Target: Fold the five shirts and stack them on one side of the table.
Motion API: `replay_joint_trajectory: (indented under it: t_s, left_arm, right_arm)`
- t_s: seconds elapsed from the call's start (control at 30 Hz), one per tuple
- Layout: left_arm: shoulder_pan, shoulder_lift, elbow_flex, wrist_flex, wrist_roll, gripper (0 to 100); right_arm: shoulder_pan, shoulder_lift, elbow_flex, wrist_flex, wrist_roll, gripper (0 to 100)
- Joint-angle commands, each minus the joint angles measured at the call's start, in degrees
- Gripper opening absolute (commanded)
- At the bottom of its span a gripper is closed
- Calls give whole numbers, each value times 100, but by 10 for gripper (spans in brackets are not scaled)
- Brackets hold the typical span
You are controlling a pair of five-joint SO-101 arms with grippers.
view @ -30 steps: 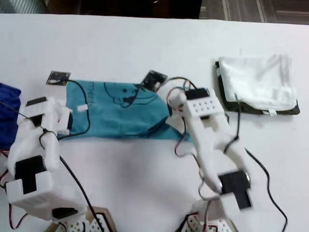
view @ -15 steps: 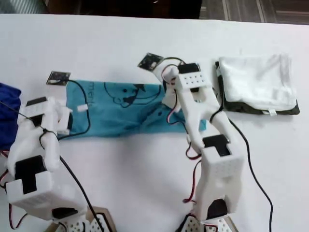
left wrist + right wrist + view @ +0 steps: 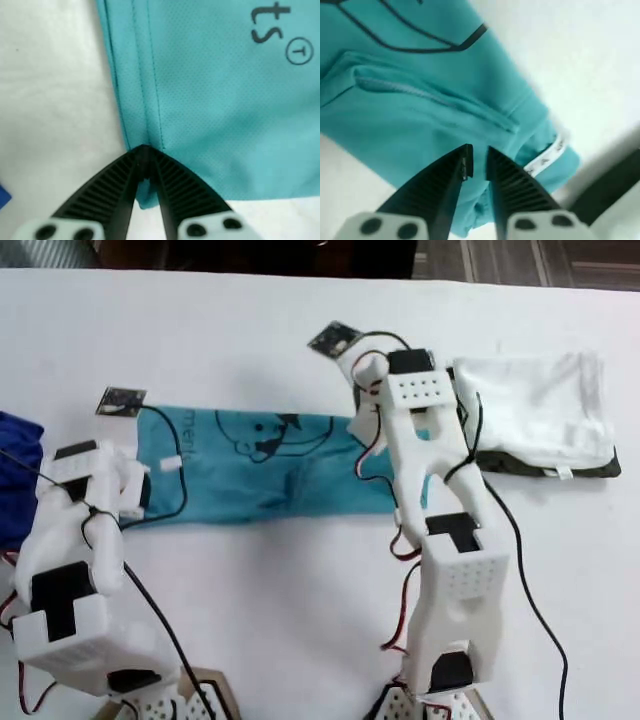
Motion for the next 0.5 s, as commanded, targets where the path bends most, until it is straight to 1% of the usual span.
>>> replay_joint_trajectory:
  t_s: [0.0, 0.2, 0.37, 0.47]
  left_arm:
    - [-105, -35, 22, -97, 0, 28]
    - [-105, -35, 22, -97, 0, 28]
    - [-105, -35, 22, -97, 0, 28]
    - [-105, -35, 22, -97, 0, 28]
  right_arm:
    - [13, -365, -193, 365, -53, 21]
    - [426, -338, 9, 356, -44, 20]
    - [796, -338, 853, -198, -44, 20]
    - [945, -347, 1037, -532, -44, 20]
